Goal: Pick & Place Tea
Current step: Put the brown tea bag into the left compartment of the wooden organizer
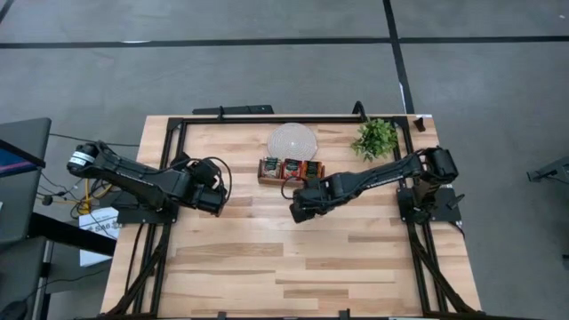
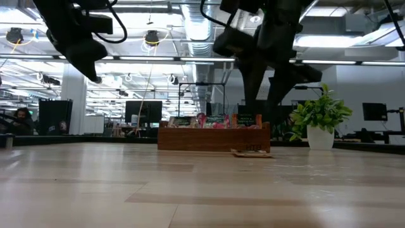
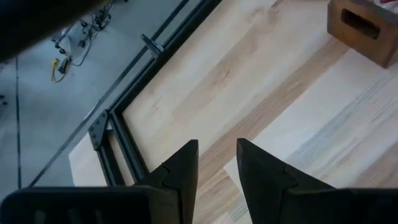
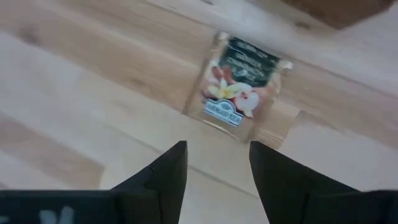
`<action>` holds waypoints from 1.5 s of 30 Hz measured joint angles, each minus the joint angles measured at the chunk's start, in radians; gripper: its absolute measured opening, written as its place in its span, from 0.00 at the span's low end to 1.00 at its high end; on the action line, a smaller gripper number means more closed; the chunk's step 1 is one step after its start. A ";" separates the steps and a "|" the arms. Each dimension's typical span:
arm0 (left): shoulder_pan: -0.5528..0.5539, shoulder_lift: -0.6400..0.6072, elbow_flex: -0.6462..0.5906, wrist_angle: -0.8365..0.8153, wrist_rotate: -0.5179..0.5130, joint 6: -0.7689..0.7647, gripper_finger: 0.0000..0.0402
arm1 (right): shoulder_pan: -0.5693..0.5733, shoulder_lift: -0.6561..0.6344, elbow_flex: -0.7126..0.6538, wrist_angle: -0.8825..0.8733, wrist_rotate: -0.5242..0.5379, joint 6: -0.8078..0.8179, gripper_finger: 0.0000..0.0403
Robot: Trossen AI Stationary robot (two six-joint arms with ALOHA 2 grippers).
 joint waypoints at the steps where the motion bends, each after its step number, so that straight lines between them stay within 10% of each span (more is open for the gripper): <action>1: 0.000 0.000 0.000 -0.005 -0.001 0.000 0.26 | 0.003 0.008 0.000 -0.001 0.013 0.018 0.41; 45: 0.000 0.000 0.001 -0.074 0.019 -0.022 0.26 | 0.087 0.203 -0.023 0.028 0.071 0.154 0.31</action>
